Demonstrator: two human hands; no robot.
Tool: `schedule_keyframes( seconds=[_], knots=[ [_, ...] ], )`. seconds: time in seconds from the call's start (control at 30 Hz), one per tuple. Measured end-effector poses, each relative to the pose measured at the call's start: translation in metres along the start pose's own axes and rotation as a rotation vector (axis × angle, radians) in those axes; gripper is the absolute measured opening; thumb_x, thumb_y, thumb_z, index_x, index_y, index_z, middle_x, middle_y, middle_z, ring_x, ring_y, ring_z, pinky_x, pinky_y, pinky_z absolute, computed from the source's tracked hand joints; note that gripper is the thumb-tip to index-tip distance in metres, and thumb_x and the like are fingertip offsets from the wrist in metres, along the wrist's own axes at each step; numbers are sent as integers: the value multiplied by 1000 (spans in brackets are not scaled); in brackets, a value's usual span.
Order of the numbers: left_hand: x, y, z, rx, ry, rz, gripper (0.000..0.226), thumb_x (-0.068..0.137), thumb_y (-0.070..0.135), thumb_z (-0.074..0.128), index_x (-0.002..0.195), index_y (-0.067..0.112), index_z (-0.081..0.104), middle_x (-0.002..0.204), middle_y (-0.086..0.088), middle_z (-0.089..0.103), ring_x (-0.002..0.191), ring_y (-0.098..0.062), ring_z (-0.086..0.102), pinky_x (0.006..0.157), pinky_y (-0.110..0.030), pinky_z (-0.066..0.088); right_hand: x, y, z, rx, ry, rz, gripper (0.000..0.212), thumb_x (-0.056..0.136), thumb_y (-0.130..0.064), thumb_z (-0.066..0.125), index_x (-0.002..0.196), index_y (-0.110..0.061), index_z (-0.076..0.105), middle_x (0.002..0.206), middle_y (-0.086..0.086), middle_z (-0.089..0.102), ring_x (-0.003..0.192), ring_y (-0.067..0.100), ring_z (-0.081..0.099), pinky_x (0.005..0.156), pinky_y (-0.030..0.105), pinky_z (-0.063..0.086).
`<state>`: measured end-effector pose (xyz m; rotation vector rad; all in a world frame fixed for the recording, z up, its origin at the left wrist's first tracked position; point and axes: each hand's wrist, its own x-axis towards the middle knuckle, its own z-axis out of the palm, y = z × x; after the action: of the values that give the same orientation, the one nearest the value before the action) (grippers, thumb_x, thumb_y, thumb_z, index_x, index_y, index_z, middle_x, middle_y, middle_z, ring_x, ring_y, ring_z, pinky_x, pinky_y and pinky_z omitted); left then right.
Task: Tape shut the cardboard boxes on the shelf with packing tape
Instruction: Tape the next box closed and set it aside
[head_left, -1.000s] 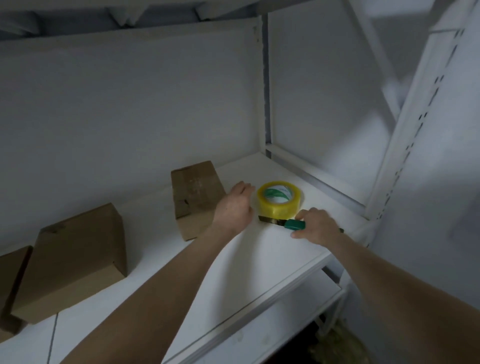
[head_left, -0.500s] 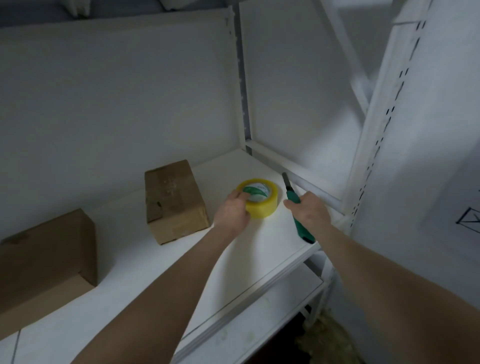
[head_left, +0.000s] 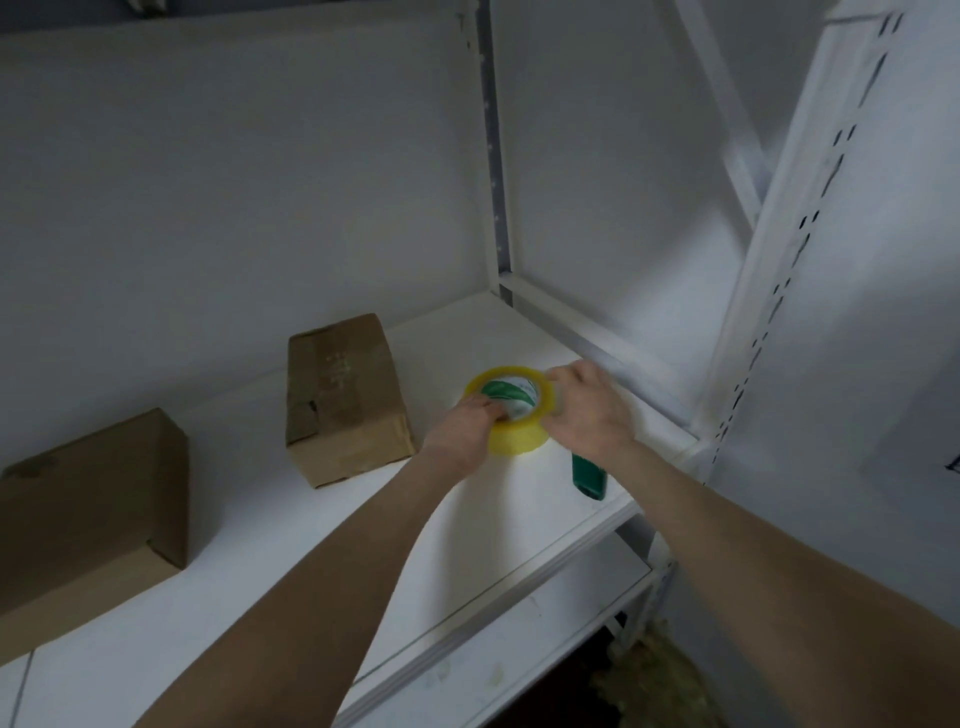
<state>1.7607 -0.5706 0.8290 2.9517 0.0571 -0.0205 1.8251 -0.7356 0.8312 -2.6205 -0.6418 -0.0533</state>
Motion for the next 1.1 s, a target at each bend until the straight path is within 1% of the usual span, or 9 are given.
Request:
schedule_keyframes(
  seconds=[0.07, 0.17, 0.33, 0.47, 0.6, 0.7, 0.8, 0.97, 1.1],
  knots=[
    [-9, -3, -3, 1, -10, 21, 47, 93, 5, 41, 138, 19, 46, 145, -6, 41, 133, -24, 39, 103, -29, 32, 0, -11, 4, -102, -205, -245, 57, 82, -33, 61, 137, -26, 48, 141, 1, 42, 135, 23, 32, 112, 34, 28],
    [-22, -3, 1, -76, 104, -7, 51, 92, 4, 41, 141, 19, 43, 143, -7, 43, 122, -30, 51, 96, -36, 42, -2, -24, 16, -191, -296, -297, 48, 86, -30, 57, 133, -24, 54, 138, 3, 52, 140, 23, 33, 116, 37, 19],
    [-28, -14, -20, -528, 269, -301, 57, 92, -1, 45, 146, 3, 31, 148, -17, 38, 132, -30, 43, 109, -33, 34, 1, -49, -5, 190, -239, -154, 32, 89, -26, 63, 120, -22, 67, 119, 2, 66, 111, 21, 57, 77, 21, 34],
    [-42, -22, -54, -754, 306, -296, 47, 90, 21, 54, 136, 10, 51, 136, -7, 56, 125, -22, 51, 102, -29, 40, 7, -76, -26, 645, -242, -94, 14, 88, -19, 67, 73, -18, 68, 69, 0, 57, 64, 11, 52, 52, 20, 35],
    [-55, -29, -83, -683, 413, -244, 41, 92, 13, 53, 132, 14, 57, 134, -1, 58, 125, -15, 51, 97, -19, 37, 7, -97, -41, 748, -213, -98, 7, 88, -16, 66, 87, -12, 71, 75, 2, 61, 68, 12, 55, 56, 21, 38],
    [-61, -29, -98, -689, 486, -232, 32, 90, 13, 56, 120, 14, 66, 126, 0, 63, 118, -13, 55, 88, -13, 37, 9, -111, -43, 724, -166, -116, 9, 86, -16, 67, 89, -8, 73, 81, 7, 64, 74, 16, 58, 60, 25, 39],
    [-62, -34, -106, -673, 536, -257, 23, 88, 16, 61, 108, 14, 71, 110, 0, 68, 103, -13, 61, 77, -13, 41, 11, -122, -46, 686, -148, -146, 11, 86, -16, 68, 75, -13, 68, 71, 4, 60, 63, 11, 54, 48, 16, 35],
    [-65, -44, -118, -889, 550, -377, 17, 86, 12, 68, 100, 4, 72, 97, -9, 68, 93, -21, 64, 88, -36, 54, 15, -135, -45, 583, -136, -158, 19, 83, -22, 69, 67, -12, 65, 62, 0, 55, 57, 9, 50, 41, 14, 30],
    [-65, -50, -124, -1045, 545, -449, 17, 92, 14, 61, 99, -1, 67, 89, -11, 65, 85, -23, 63, 79, -34, 55, 15, -145, -47, 521, -131, -175, 29, 93, -32, 60, 75, -9, 64, 70, 3, 58, 66, 13, 53, 50, 18, 35]
  ],
)
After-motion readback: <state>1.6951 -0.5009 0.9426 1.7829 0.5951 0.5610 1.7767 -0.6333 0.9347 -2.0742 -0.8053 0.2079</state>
